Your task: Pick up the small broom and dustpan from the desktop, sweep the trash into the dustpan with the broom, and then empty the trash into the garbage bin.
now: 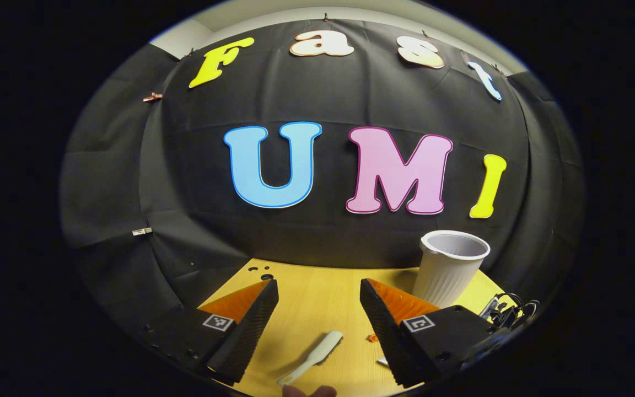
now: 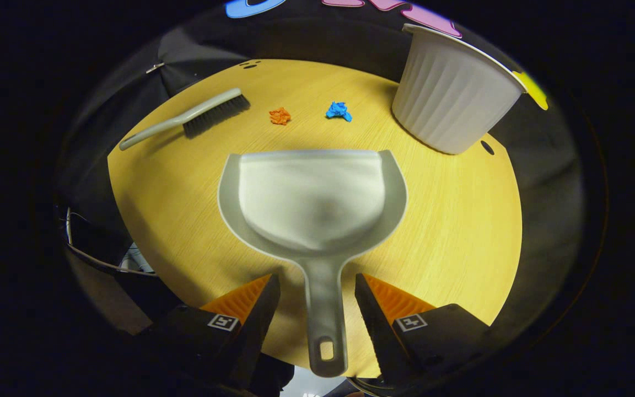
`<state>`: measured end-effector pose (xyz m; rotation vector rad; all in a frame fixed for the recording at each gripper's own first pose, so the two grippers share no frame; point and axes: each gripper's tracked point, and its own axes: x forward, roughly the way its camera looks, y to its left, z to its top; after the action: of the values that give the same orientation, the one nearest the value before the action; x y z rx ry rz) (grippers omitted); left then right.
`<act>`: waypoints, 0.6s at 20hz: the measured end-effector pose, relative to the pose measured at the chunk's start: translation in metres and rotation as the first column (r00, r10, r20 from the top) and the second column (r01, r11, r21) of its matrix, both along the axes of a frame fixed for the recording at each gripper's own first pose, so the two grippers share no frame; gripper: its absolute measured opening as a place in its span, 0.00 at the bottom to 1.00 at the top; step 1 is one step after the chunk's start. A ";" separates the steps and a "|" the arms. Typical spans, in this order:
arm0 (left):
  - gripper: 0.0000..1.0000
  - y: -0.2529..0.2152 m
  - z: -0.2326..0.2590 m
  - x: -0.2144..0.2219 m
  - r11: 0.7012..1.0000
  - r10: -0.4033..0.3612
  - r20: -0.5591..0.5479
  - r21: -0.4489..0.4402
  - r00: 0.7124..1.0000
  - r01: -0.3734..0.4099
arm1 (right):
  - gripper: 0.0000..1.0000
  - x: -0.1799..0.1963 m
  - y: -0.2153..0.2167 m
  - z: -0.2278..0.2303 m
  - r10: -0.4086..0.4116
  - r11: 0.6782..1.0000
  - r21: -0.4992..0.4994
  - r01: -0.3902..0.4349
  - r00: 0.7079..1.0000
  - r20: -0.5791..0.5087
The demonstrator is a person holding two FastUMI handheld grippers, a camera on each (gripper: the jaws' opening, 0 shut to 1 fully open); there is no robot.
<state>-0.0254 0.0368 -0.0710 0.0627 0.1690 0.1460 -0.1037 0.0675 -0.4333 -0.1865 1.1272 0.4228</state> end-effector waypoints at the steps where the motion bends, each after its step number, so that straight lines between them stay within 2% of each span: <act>1: 0.95 0.001 -0.001 -0.001 1.000 0.003 -0.002 0.003 1.000 -0.003 | 0.86 0.002 0.001 -0.005 -0.008 1.000 0.001 0.009 1.000 -0.011; 4: 0.95 0.004 -0.005 -0.001 1.000 0.008 -0.012 -0.004 1.000 -0.008 | 0.84 0.010 0.006 -0.014 -0.023 1.000 0.010 0.024 0.999 -0.043; 9: 0.95 0.003 -0.015 -0.001 1.000 0.009 -0.043 -0.010 0.999 -0.010 | 0.63 0.013 0.009 -0.020 -0.018 1.000 0.019 0.020 0.995 -0.099; 12: 0.95 0.003 -0.023 0.000 1.000 0.013 -0.066 -0.018 0.998 -0.014 | 0.66 0.013 0.010 -0.020 -0.012 1.000 0.016 0.014 0.994 -0.111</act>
<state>-0.0250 0.0399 -0.0941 0.0478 0.2361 0.1559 -0.0908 0.0773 -0.4535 -0.1423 1.2326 0.4346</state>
